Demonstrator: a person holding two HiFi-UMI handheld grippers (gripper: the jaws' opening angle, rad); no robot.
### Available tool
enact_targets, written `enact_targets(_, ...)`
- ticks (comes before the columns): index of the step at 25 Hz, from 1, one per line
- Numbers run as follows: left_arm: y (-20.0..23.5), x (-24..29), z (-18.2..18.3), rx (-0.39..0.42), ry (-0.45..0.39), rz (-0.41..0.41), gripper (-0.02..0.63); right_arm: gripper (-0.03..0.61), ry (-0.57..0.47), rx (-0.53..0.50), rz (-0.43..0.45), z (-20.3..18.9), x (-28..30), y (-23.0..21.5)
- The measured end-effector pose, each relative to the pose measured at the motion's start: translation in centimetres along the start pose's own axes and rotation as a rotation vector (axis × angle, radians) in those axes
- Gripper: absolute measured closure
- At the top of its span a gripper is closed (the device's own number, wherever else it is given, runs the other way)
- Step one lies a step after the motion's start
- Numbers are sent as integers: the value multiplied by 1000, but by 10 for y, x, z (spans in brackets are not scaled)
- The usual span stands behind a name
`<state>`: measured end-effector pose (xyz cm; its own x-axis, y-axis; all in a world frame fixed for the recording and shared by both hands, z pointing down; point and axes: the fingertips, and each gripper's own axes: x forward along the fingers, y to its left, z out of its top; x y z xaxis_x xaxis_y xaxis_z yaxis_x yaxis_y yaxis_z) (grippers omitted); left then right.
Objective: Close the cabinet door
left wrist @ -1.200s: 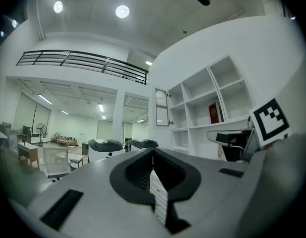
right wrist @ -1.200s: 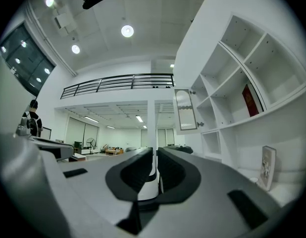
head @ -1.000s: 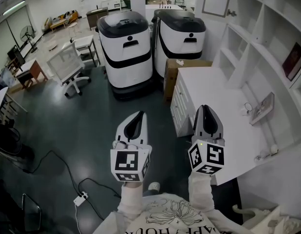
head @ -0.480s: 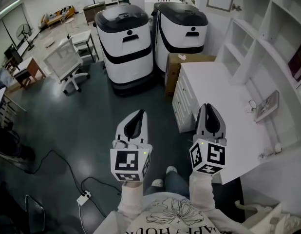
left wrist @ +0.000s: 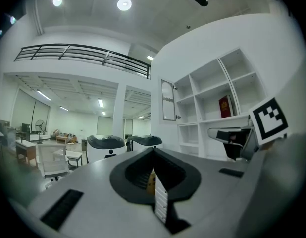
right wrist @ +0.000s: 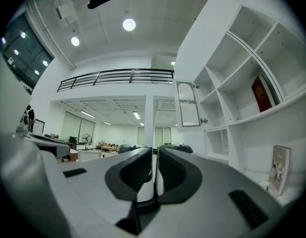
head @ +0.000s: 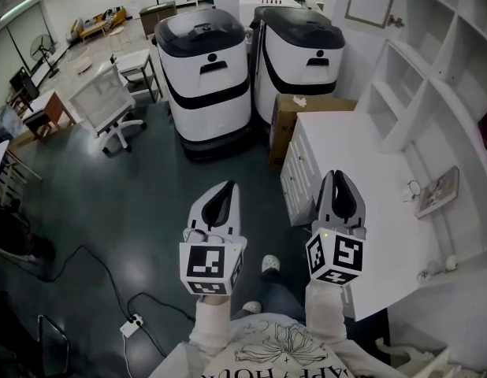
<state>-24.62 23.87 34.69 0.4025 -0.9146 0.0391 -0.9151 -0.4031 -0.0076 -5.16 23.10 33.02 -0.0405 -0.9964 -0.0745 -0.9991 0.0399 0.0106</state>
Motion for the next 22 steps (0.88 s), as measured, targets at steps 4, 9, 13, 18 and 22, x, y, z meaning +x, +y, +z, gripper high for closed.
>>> enact_targets(4, 9, 45, 4, 7, -8, 17, 609, 549, -9, -13, 13, -1, 47, -12)
enact_targets(9, 20, 100, 13, 11, -13, 40, 609, 549, -15, -20, 27, 1, 105, -29)
enact_targets(13, 26, 146, 20, 14, -17, 58, 609, 549, -23, -24, 37, 5, 153, -47)
enact_targets(18, 29, 202, 24, 12, -23, 73, 609, 549, -34, -25, 56, 4, 208, -68)
enact_targets(22, 26, 235, 22, 13, -21, 75, 609, 549, -30, -23, 59, -4, 238, -83)
